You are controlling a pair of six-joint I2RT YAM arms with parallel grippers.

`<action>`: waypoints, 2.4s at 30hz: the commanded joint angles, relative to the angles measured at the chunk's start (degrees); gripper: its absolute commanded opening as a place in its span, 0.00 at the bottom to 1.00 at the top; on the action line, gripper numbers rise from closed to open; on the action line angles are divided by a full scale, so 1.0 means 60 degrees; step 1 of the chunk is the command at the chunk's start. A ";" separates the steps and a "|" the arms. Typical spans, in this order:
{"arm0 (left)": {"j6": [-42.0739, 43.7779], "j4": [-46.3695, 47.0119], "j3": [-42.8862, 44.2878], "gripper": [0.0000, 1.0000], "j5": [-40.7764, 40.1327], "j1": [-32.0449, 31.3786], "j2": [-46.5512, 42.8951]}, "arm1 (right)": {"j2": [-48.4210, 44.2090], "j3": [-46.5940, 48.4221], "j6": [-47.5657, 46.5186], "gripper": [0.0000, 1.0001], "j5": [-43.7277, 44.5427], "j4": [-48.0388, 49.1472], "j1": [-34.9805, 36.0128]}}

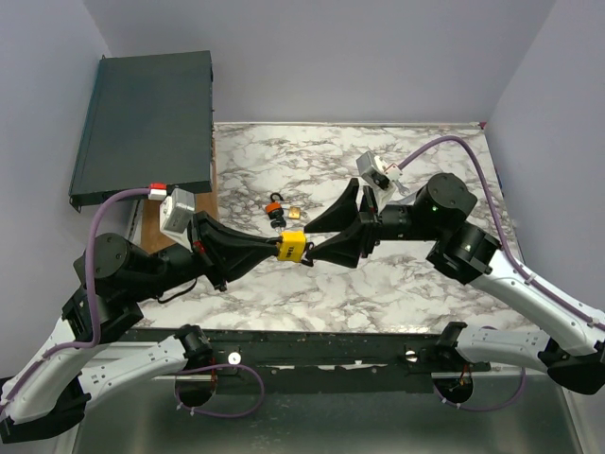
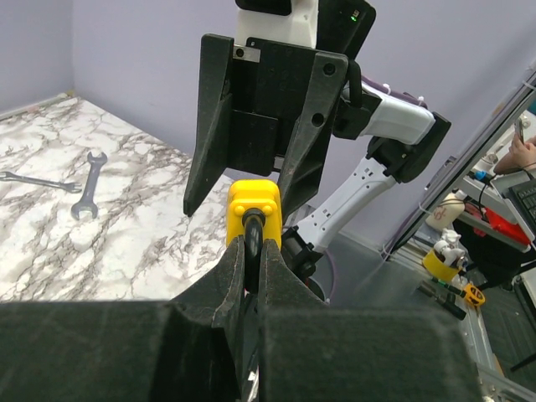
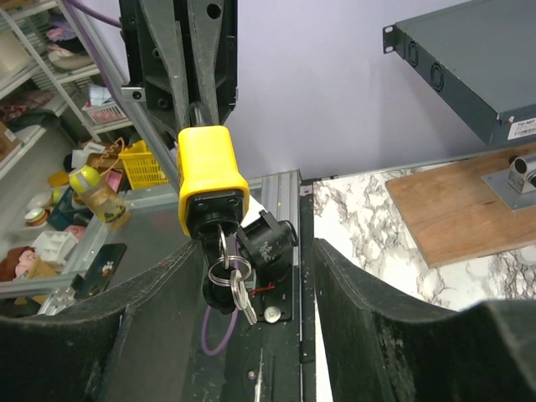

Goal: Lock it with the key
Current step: Remove the key from the lock, then place the lock at the center of the board.

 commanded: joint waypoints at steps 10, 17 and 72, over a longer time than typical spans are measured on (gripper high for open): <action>-0.0054 0.0841 0.0236 0.00 0.0070 0.0001 -0.0087 | 0.0208 0.0045 0.0236 0.54 -0.0610 0.0551 0.0167; -0.0085 0.0878 0.0197 0.00 0.0055 -0.0004 -0.0079 | 0.0239 0.0041 0.0181 0.52 -0.0636 0.0429 0.0236; -0.1574 0.4239 -0.1305 0.00 0.0290 0.1756 0.4138 | 0.1809 -0.1617 0.3073 0.01 0.6896 -0.3889 -0.4766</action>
